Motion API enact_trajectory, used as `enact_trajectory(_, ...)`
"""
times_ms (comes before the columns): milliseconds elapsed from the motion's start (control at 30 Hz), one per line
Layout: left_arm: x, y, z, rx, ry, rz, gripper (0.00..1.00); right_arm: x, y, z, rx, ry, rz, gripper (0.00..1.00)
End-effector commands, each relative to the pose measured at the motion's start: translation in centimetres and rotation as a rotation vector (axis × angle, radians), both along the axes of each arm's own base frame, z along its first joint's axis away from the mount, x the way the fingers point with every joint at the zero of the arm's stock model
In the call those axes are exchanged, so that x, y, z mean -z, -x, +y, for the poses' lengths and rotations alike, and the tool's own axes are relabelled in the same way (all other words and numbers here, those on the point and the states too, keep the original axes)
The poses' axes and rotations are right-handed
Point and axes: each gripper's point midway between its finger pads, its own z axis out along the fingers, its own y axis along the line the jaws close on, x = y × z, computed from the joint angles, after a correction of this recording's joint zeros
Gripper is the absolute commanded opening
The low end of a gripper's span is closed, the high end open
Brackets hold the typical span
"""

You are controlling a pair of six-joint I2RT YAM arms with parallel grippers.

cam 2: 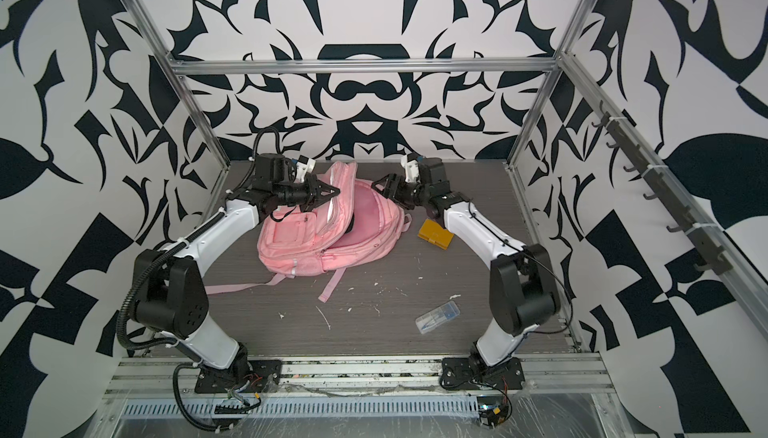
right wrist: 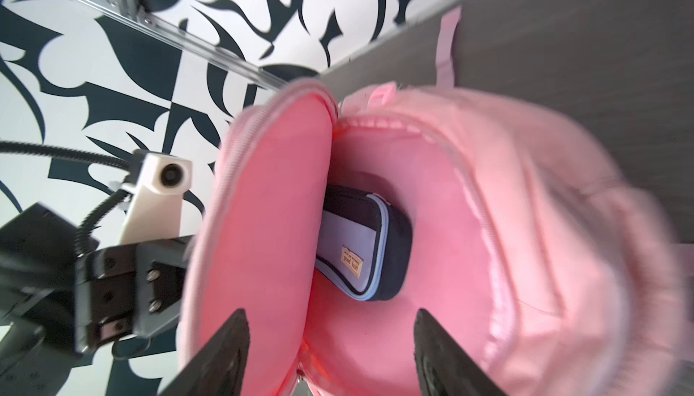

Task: Pack the student bag
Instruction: 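Release the pencil case inside the bag and raise the right gripper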

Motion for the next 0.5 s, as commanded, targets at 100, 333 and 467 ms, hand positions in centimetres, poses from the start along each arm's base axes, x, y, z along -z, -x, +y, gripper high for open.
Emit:
enact_trajectory(100,3.6,-1.0,0.1,-0.003,-0.103,0.043,0.17,-0.2,4.3,-2.2,-0.057,0.255,-0.106,0.71)
enact_trajectory(333,5.0,-0.6,-1.2,0.011,-0.133,0.092,0.42,1.2,6.2,-1.6,-0.05,0.523,-0.138,0.69)
enact_trajectory(467,5.0,1.2,-0.1,-0.005,-0.178,0.113,0.73,1.9,6.5,0.3,-0.059,0.51,-0.137,0.69)
